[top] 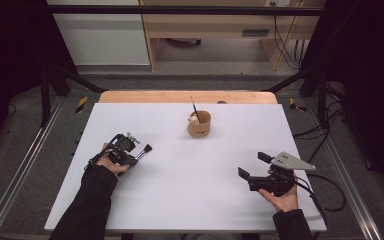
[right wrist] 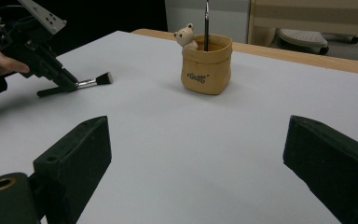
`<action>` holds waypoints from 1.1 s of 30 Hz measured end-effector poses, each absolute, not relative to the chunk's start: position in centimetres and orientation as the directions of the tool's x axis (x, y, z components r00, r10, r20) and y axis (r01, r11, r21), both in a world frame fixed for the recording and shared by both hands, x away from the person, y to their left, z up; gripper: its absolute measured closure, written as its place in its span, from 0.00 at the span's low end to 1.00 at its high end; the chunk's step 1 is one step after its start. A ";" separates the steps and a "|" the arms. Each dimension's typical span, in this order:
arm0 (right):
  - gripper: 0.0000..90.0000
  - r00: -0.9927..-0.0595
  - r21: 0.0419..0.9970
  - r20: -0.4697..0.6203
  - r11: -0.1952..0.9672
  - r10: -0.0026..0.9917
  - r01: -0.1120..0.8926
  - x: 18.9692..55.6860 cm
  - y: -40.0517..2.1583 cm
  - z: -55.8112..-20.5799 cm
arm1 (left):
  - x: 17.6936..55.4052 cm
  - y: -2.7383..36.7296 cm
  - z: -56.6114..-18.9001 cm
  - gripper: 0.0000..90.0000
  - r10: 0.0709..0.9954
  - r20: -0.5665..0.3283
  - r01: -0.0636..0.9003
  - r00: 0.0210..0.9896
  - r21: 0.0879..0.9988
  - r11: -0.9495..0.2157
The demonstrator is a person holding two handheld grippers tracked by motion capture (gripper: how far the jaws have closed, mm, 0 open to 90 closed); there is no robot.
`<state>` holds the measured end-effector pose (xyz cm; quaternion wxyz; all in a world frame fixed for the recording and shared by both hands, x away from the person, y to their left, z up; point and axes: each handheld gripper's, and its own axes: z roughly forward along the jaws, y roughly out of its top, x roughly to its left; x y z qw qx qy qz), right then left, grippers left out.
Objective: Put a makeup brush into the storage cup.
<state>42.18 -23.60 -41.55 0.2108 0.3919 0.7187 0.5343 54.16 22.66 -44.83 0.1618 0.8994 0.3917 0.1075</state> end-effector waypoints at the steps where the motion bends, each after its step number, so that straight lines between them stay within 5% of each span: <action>1: 0.09 -0.605 0.934 0.114 0.122 0.788 0.336 42.2 -23.7 -41.5 | 54.2 22.6 -44.8 0.87 0.739 0.069 0.669 0.670 0.376 -0.641; 33: 0.09 -0.606 0.934 0.116 0.121 0.787 0.336 42.2 -23.6 -41.5 | 53.6 22.4 -44.7 0.85 0.691 0.056 0.631 0.720 0.363 -0.686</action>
